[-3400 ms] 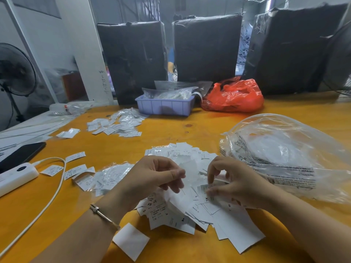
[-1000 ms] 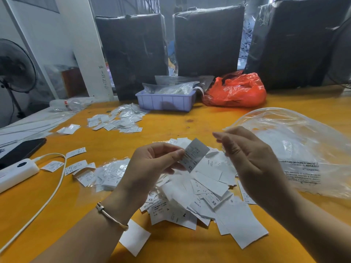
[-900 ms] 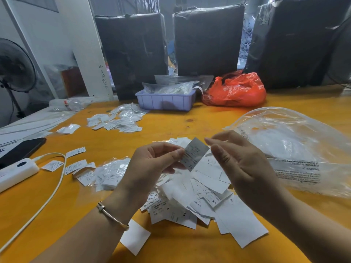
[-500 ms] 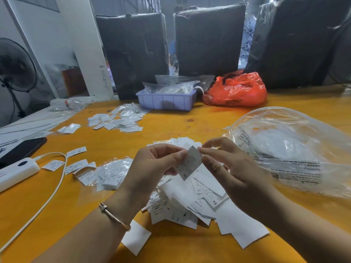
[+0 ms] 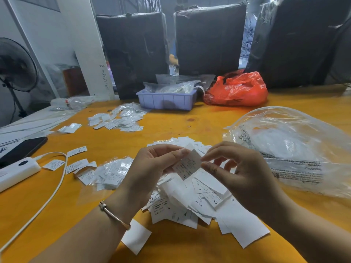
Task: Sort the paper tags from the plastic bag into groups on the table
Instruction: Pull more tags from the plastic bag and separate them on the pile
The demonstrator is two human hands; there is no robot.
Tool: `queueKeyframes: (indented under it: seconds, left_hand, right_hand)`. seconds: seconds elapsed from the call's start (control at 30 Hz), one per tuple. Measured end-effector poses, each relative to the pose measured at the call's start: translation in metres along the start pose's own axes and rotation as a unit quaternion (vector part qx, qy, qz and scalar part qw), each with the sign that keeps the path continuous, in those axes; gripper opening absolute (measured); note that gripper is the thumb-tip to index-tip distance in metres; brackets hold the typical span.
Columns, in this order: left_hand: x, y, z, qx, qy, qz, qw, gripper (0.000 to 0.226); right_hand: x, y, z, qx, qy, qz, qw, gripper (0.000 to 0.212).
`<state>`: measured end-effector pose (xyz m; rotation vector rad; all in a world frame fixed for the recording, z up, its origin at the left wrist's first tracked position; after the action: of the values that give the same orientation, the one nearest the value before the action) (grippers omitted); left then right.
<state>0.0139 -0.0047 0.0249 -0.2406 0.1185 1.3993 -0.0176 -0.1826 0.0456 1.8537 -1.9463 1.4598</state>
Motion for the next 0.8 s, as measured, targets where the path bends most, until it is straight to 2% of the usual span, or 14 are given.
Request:
queueKeyframes:
  seconds: [0.03, 0.17, 0.27, 0.33, 0.43, 0.6, 0.7, 0.73, 0.8]
  left_hand:
    - [-0.001, 0.0, 0.0, 0.005, 0.001, -0.009, 1.0, 0.019]
    - [-0.005, 0.003, 0.002, 0.006, 0.01, -0.06, 0.998, 0.033]
    - [-0.005, 0.001, 0.001, -0.002, -0.035, -0.076, 0.996, 0.03]
    - [-0.005, 0.001, 0.0, -0.004, -0.077, -0.092, 0.993, 0.023]
    - [-0.008, 0.002, -0.001, -0.008, -0.122, -0.123, 0.985, 0.017]
    - [-0.011, 0.002, 0.0, -0.045, -0.132, -0.148, 0.979, 0.005]
    - [0.005, -0.004, 0.006, -0.054, -0.151, -0.098, 0.982, 0.005]
    - [0.017, -0.009, 0.009, -0.058, -0.167, -0.063, 0.982, 0.001]
    - [0.046, -0.017, 0.013, -0.059, -0.212, 0.014, 0.975, 0.005]
  right_hand:
    - [0.001, 0.0, 0.001, -0.013, -0.016, 0.007, 1.0, 0.008]
    - [0.001, -0.002, 0.01, -0.08, -0.117, -0.011, 0.99, 0.025]
    - [-0.002, -0.003, 0.013, -0.118, -0.252, -0.054, 0.959, 0.015]
    - [-0.002, -0.003, 0.017, -0.13, -0.27, -0.062, 0.952, 0.009]
    - [-0.001, -0.004, 0.016, -0.108, -0.234, -0.053, 0.965, 0.004]
    - [-0.01, -0.002, 0.009, -0.071, -0.191, -0.072, 0.976, 0.004]
    - [-0.003, -0.006, 0.018, -0.092, -0.145, -0.054, 0.984, 0.005]
    - [0.004, -0.009, 0.025, -0.093, -0.089, -0.035, 0.991, 0.005]
    - [0.021, -0.015, 0.04, -0.086, 0.096, -0.002, 0.992, 0.005]
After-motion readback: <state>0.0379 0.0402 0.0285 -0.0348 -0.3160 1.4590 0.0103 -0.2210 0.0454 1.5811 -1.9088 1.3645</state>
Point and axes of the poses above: each hand's wrist, its own y-axis away from the middle knuckle, its own x-axis out of the back of the hand, z = x × y, the point moved 5 cm from there along -y, towards the middle knuckle, and after that the axes turned 12 degrees about y, right-handed, at the moved point
